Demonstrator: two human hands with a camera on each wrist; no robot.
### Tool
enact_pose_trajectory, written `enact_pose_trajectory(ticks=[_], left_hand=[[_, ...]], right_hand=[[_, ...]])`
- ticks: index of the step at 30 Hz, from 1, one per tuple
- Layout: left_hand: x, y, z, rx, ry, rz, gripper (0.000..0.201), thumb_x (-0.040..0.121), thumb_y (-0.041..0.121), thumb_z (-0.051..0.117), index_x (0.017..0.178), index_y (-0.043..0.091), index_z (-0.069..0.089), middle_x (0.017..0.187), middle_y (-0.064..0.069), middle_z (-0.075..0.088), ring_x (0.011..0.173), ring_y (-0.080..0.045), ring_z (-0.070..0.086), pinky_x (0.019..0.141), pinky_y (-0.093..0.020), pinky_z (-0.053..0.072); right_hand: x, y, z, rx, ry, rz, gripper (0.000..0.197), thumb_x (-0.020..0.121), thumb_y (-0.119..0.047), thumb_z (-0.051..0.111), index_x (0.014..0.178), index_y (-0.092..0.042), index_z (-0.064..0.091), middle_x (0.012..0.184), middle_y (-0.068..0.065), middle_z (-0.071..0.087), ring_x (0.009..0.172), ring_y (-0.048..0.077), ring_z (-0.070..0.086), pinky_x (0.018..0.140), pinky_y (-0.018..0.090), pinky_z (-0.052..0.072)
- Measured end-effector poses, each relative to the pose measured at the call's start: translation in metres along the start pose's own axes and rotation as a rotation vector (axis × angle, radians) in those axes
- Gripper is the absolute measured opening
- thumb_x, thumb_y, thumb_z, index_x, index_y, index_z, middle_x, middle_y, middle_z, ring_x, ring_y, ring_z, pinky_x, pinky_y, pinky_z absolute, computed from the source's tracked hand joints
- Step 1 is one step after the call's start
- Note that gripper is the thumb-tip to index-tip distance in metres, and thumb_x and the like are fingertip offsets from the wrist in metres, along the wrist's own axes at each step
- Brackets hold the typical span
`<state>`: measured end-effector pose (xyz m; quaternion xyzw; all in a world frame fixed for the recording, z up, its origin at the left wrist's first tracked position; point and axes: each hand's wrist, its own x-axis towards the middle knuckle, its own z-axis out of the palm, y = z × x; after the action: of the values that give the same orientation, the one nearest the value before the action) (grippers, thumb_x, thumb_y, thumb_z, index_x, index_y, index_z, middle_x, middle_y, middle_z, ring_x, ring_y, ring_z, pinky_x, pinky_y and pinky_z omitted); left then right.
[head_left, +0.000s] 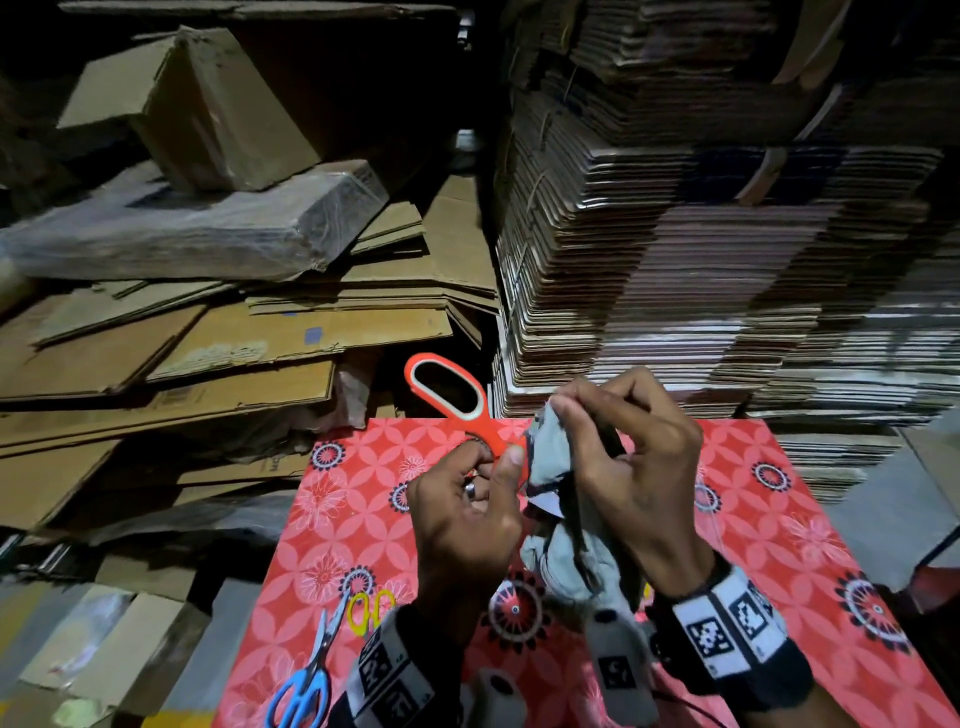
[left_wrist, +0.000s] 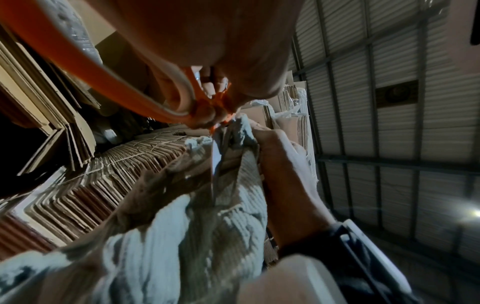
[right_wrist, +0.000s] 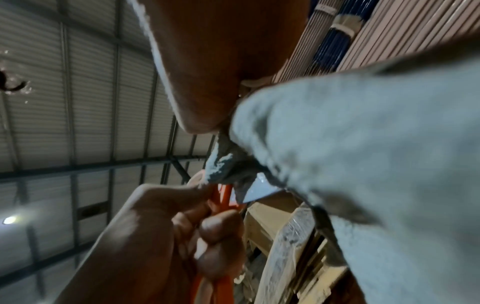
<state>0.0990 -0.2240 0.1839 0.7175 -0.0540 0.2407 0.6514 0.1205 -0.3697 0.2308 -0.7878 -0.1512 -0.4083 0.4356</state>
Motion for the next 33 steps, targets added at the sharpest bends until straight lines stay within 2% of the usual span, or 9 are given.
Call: enact_pose_trajectory(ticks=[4,7,10,13,16,22,27,30,33], left_hand=[[0.0,-0.001,-0.002,-0.042,-0.001,-0.024,0.047,0.093,0.045,0.065,0.065,0.011,0.047,0.055,-0.018,0.039,0.048,-0.017,0.035,0.043,-0.041,0.03],[-0.001,0.001,0.001,-0.062,-0.003,-0.046,0.049,0.093,0.045,0.065,0.066,0.009,0.046,0.054,-0.019,0.036,0.045,-0.023,0.033,0.04,-0.043,0.029],[0.002,-0.002,0.0,-0.066,0.011,-0.065,0.048,0.093,0.048,0.066,0.066,0.013,0.047,0.055,-0.021,0.037,0.043,-0.029,0.037,0.04,-0.044,0.032],[0.004,-0.003,-0.003,-0.049,0.012,-0.053,0.048,0.092,0.048,0.066,0.066,0.012,0.048,0.054,-0.019,0.04,0.045,-0.021,0.037,0.041,-0.042,0.031],[0.003,0.001,0.001,-0.067,0.015,-0.05,0.049,0.092,0.045,0.066,0.064,0.013,0.042,0.054,-0.019,0.032,0.048,-0.016,0.032,0.042,-0.038,0.026],[0.0,-0.008,-0.004,-0.036,0.023,-0.042,0.048,0.092,0.044,0.066,0.064,0.013,0.043,0.052,-0.019,0.038,0.043,-0.02,0.034,0.04,-0.038,0.029],[0.0,-0.009,-0.002,-0.016,0.021,-0.008,0.047,0.092,0.043,0.064,0.063,0.01,0.044,0.049,-0.009,0.039,0.042,-0.014,0.037,0.042,-0.026,0.027],[-0.001,-0.013,-0.006,0.036,0.013,0.026,0.048,0.093,0.041,0.063,0.062,0.011,0.043,0.049,-0.002,0.039,0.042,-0.016,0.036,0.04,-0.031,0.028],[-0.002,-0.014,-0.004,0.029,0.006,0.017,0.049,0.095,0.04,0.063,0.064,0.009,0.043,0.05,-0.012,0.04,0.04,-0.029,0.037,0.038,-0.038,0.03]], right_hand=[[-0.011,-0.009,0.003,0.006,-0.046,-0.022,0.008,0.089,-0.004,0.079,0.095,-0.008,0.082,0.076,0.004,0.056,0.069,0.015,0.057,0.062,0.023,0.044],[0.0,0.0,-0.003,0.006,0.01,0.003,0.009,0.088,-0.004,0.081,0.095,-0.009,0.083,0.074,-0.001,0.053,0.07,0.002,0.052,0.065,0.013,0.038],[-0.006,-0.007,0.001,-0.012,0.0,0.013,0.011,0.087,-0.003,0.082,0.095,-0.009,0.083,0.075,0.001,0.055,0.069,0.007,0.053,0.064,0.015,0.04],[-0.011,-0.01,0.004,0.013,-0.061,-0.016,0.01,0.087,-0.003,0.082,0.094,-0.01,0.083,0.076,0.002,0.058,0.071,0.008,0.057,0.064,0.018,0.043],[0.007,-0.002,0.0,0.017,0.033,0.016,0.011,0.087,-0.005,0.082,0.095,-0.012,0.083,0.073,0.0,0.053,0.068,0.001,0.051,0.064,0.013,0.038],[-0.006,-0.003,0.005,0.006,-0.052,-0.007,0.01,0.087,-0.003,0.081,0.093,-0.011,0.083,0.074,-0.001,0.055,0.067,0.008,0.053,0.063,0.017,0.041],[-0.001,-0.003,0.006,-0.013,-0.027,0.024,0.011,0.087,-0.004,0.082,0.094,-0.012,0.083,0.073,-0.002,0.053,0.068,0.006,0.053,0.063,0.018,0.041],[-0.008,-0.001,0.007,-0.01,-0.086,0.004,0.01,0.087,-0.003,0.082,0.092,-0.011,0.083,0.074,0.0,0.056,0.067,0.009,0.054,0.064,0.018,0.042],[0.005,0.008,0.004,-0.027,-0.008,0.04,0.009,0.087,-0.005,0.082,0.092,-0.012,0.083,0.072,0.0,0.051,0.064,0.009,0.05,0.063,0.017,0.039]])
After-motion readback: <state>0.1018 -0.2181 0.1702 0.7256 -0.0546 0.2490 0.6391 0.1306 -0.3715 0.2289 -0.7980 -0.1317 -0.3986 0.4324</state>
